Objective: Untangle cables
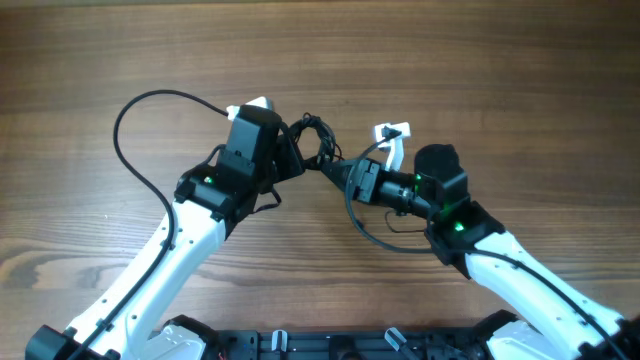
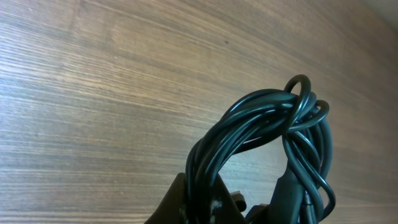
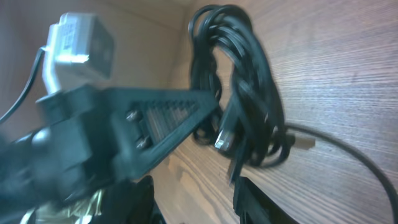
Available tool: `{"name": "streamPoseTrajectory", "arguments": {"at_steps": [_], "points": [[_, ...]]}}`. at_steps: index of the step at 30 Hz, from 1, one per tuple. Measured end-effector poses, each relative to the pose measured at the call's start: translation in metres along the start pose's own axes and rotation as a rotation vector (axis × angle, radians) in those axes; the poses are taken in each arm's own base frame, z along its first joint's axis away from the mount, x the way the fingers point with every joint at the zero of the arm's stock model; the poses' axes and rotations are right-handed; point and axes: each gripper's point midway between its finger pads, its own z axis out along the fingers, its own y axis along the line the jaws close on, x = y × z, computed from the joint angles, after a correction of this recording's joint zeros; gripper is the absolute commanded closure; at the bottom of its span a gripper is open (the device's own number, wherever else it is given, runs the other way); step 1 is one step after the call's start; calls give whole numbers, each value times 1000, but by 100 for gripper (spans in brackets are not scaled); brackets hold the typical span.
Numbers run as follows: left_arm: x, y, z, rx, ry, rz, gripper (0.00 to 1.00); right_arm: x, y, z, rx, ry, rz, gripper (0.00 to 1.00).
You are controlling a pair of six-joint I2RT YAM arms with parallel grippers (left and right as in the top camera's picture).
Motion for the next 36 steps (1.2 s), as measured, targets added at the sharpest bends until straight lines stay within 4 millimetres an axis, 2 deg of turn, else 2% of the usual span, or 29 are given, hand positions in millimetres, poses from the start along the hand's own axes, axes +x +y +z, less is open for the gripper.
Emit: {"name": "streamPoseTrajectory", "arguments": {"at_steps": [3,8,14,19,22,26,28,31,33,34,36], "points": [[1,-2,0,6,4,2,96,-3,-6,6,7,-10,48,77],[3,-6,0,28,14,9,96,-6,-4,7,-4,-23,84,92],[7,-21,-1,109,47,58,96,-11,5,7,-39,-41,94,95],[17,-30,-2,147,74,147,96,-15,2,7,-21,-75,96,95],[26,-39,-3,179,98,202,96,-22,-4,7,9,-118,100,95],[32,-45,-5,220,125,235,96,-26,-24,5,97,-162,130,95],[36,-51,-7,256,144,262,96,-28,-31,4,133,-182,138,92],[43,-59,-11,314,174,309,96,-33,-36,2,161,-215,95,81],[43,-61,-13,331,169,336,96,-35,-36,2,167,-223,63,69],[42,-60,-13,332,165,347,96,-36,-36,1,166,-224,56,55],[36,-58,-13,332,149,363,96,-38,-33,-3,156,-211,10,42]]}}
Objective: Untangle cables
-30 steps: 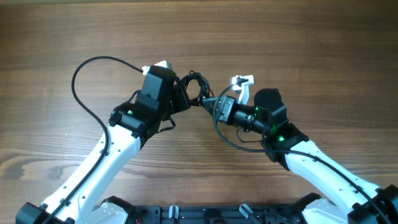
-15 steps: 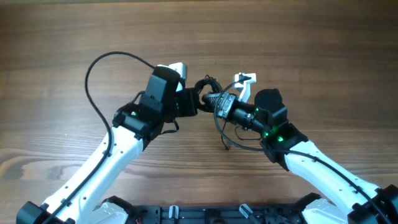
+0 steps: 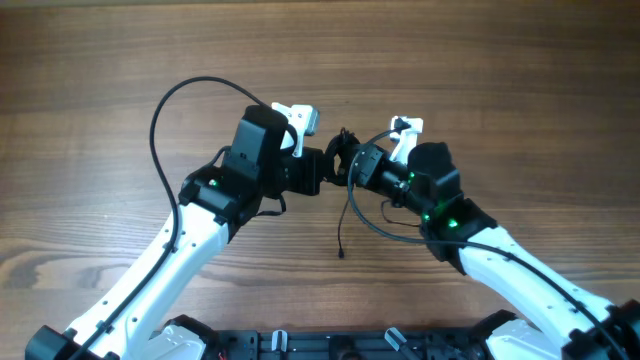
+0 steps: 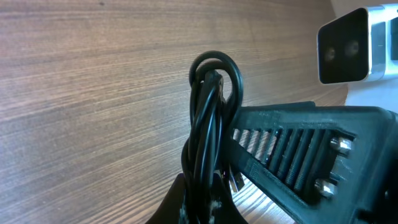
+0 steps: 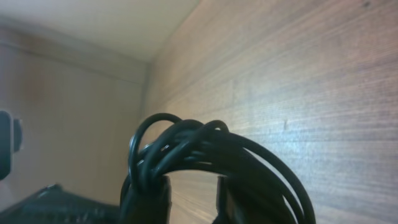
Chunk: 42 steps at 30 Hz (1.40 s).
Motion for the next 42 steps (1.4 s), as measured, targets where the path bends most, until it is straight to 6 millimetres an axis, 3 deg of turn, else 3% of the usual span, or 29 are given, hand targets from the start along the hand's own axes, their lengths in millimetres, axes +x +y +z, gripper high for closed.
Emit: {"name": "streamPoseTrajectory", "arguments": {"at_steps": [2,6,9,12,19,21,24,29,36,42], "points": [[-6,6,-2,-12,-21,-1,96,-9,9,-11,-43,-4,-36,34],[-24,29,-13,-53,-84,-27,96,-49,37,-53,-145,-111,-161,20],[-31,41,-18,-73,-107,-30,96,-43,40,-63,-150,-85,-253,4],[-32,39,-21,-29,-98,26,96,-29,26,-59,-111,-18,-277,0],[-17,26,-28,122,-29,171,96,-14,13,-41,-129,71,-345,11],[-17,29,-31,127,-31,184,96,-11,15,-36,-164,91,-363,18],[-23,38,-36,122,-52,186,96,-2,15,-31,-207,144,-348,37],[-30,55,-44,89,-81,157,96,14,11,-26,-225,244,-188,38],[-32,58,-45,81,-83,57,96,42,34,-12,-214,276,-36,54],[-30,54,-42,86,-72,-6,96,38,29,1,-113,162,49,61]]}}
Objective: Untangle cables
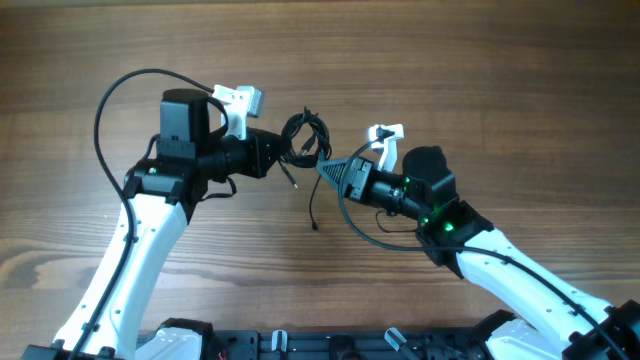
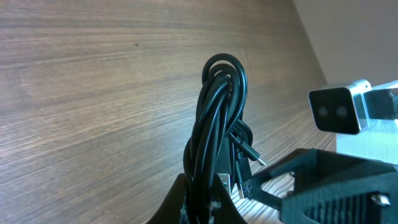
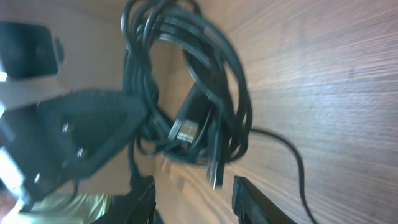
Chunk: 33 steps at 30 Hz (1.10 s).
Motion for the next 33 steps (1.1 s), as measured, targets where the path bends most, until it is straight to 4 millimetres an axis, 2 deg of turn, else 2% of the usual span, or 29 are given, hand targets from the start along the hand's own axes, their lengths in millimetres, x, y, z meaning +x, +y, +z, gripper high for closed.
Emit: {"name": "streamPoseTrajectory", "arguments": {"at_steps": [7,11,14,18,25,33], "points": [[5,-10,6,12,20,4,96,-18,-1,-1,19,-99,13,67],[7,-13,8,17,28,5,96,-22,-2,-1,26,-125,17,78],[11,-20,12,27,43,15,96,-24,-2,-1,28,-133,20,82],[16,-30,16,44,60,37,96,-23,-3,-1,32,-134,25,95],[18,-37,19,63,66,56,96,-25,-4,-2,37,-147,40,95],[32,-68,21,198,116,146,96,-31,-8,-2,60,-189,40,95]]}}
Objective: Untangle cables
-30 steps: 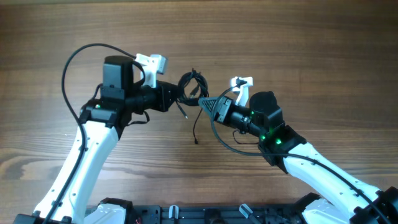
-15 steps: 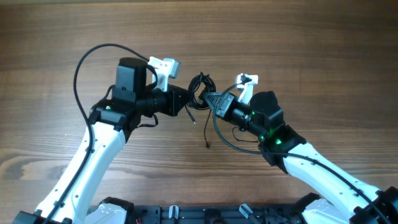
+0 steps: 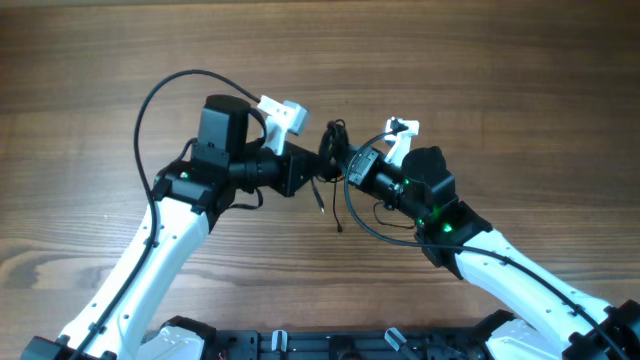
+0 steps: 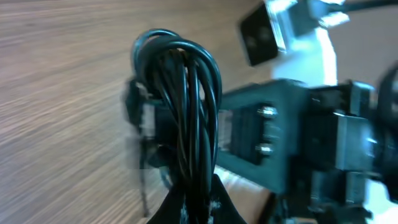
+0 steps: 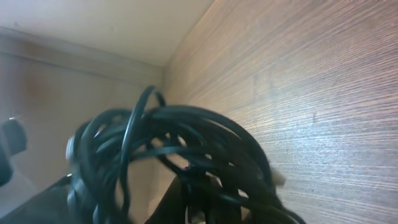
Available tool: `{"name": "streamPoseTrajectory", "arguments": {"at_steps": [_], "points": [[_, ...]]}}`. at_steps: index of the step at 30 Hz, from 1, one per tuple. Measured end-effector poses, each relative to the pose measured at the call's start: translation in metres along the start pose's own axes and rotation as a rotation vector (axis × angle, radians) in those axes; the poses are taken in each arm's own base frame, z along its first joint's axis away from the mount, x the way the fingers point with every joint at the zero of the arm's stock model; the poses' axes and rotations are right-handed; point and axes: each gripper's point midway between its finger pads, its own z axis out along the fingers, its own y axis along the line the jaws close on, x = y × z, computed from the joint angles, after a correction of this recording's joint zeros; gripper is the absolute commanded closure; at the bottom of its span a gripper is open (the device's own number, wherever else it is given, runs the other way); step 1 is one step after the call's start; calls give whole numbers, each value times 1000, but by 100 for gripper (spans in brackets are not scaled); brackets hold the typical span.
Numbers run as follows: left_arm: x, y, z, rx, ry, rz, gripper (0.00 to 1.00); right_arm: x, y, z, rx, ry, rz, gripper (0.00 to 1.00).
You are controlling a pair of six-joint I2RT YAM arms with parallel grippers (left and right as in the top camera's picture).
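Note:
A tangled bundle of black cables (image 3: 331, 145) hangs above the wooden table between my two grippers. The left gripper (image 3: 312, 168) is shut on it from the left; in the left wrist view the coil (image 4: 180, 93) rises out of the closed fingertips (image 4: 214, 202). My right gripper (image 3: 346, 165) is shut on the same bundle from the right, with strands (image 5: 168, 149) spreading above its fingers (image 5: 193, 199). One loose cable end (image 3: 339, 212) dangles from the bundle down toward the table.
The wooden table (image 3: 500, 60) runs all round the arms. The left arm's own black lead (image 3: 150, 100) arcs out to the far left. A black lead (image 3: 365, 222) loops under the right wrist. The two wrists are almost touching.
My left gripper has carried the bundle to the right, toward the middle. The right gripper, then open and a little apart from the bundle, has now shut on it.
The left gripper has held the bundle throughout. At first the right gripper was open beside it. Then the two met at the middle with the cables between the right fingers. Then the right was open and apart, left arm further left. Now both are shut on the bundle.

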Motion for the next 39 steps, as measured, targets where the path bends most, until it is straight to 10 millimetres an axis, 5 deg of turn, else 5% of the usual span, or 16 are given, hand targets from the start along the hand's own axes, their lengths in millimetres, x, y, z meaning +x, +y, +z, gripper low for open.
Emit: {"name": "streamPoseTrajectory", "arguments": {"at_steps": [6,7,10,13,17,22,30,35,37,39], "points": [[4,-16,3,72,21,43,96,1,7,0,-28,4,-8,95],[4,-16,3,72,20,46,96,1,7,0,-29,8,-7,88],[4,-16,3,70,18,49,96,1,3,0,-19,16,-21,47],[-4,0,-3,16,-17,34,96,0,2,-3,-30,40,-47,32],[-13,24,-20,-26,-65,-54,96,-12,10,-17,-89,65,-137,1],[-18,46,-40,-54,-107,-139,96,-22,20,-48,-186,122,-320,1],[11,-13,-39,266,1,-16,96,-14,25,-63,-313,187,-627,3],[18,-33,-34,413,30,11,96,-2,28,-68,-381,228,-734,9],[21,-38,-30,472,45,6,96,3,27,-69,-393,249,-745,13],[24,-44,-26,512,62,4,96,8,28,-71,-419,272,-754,36]]}}
